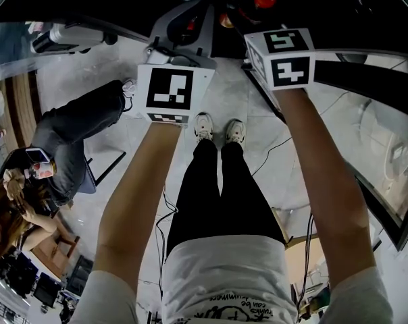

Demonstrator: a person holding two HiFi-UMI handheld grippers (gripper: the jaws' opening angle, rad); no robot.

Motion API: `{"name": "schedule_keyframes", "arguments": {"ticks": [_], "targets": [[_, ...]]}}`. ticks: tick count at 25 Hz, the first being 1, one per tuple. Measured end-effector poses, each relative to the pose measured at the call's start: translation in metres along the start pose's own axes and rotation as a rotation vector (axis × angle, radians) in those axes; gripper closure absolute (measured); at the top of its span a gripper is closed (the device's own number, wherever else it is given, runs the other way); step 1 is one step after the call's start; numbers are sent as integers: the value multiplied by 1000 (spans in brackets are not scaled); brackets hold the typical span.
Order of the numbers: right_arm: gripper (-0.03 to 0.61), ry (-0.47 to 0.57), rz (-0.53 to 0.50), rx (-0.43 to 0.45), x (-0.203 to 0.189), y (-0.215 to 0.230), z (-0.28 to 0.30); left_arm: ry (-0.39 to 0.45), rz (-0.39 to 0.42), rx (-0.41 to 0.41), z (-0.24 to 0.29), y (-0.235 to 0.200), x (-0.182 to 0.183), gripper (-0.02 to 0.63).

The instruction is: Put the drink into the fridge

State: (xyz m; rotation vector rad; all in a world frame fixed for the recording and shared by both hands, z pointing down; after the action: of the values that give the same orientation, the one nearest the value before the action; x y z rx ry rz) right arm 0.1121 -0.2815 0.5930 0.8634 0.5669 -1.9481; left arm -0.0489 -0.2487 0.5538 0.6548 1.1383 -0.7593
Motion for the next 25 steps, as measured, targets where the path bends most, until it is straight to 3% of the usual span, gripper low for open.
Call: {"name": "schedule_keyframes", "arguments": {"ticks": [13,25], "targets": [[264,-24,55,-44,9,22,32,-34,12,1,20,-14,-8,592],[262,3,110,-17,13,33,48,-45,2,5,28,-24,-8,593]]}}
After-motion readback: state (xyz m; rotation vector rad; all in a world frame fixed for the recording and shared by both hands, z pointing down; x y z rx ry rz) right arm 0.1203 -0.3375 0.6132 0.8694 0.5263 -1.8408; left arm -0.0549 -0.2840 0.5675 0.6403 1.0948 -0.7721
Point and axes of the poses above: the fingertips, and each gripper's own axes: z forward along the fingers, y to its right, x out of its top, the point moved 10 cm from there along -z, backward along the fingers, and after that the axes turned 7 degrees about -y, right-handed, at the moved point
